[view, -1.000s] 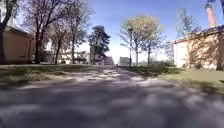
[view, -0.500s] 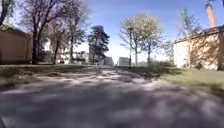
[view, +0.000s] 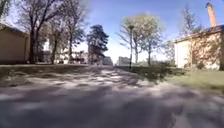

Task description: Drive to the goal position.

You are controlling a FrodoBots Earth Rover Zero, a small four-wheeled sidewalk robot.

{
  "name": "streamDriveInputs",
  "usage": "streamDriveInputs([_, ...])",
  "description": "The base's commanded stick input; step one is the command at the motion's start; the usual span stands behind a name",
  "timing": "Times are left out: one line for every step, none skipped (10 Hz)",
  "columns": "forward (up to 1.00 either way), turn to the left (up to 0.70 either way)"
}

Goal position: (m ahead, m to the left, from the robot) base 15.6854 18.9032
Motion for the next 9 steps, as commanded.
streamDriveInputs([1.0, 0.32])
streamDriveInputs([1.0, 0.07])
streamDriveInputs([1.0, 0.0])
streamDriveInputs([1.0, 0.0])
streamDriveInputs([1.0, 0.0])
streamDriveInputs([1.0, 0.0])
streamDriveInputs([1.0, 0.0])
streamDriveInputs([1.0, 0.0])
streamDriveInputs([1.0, 0.0])
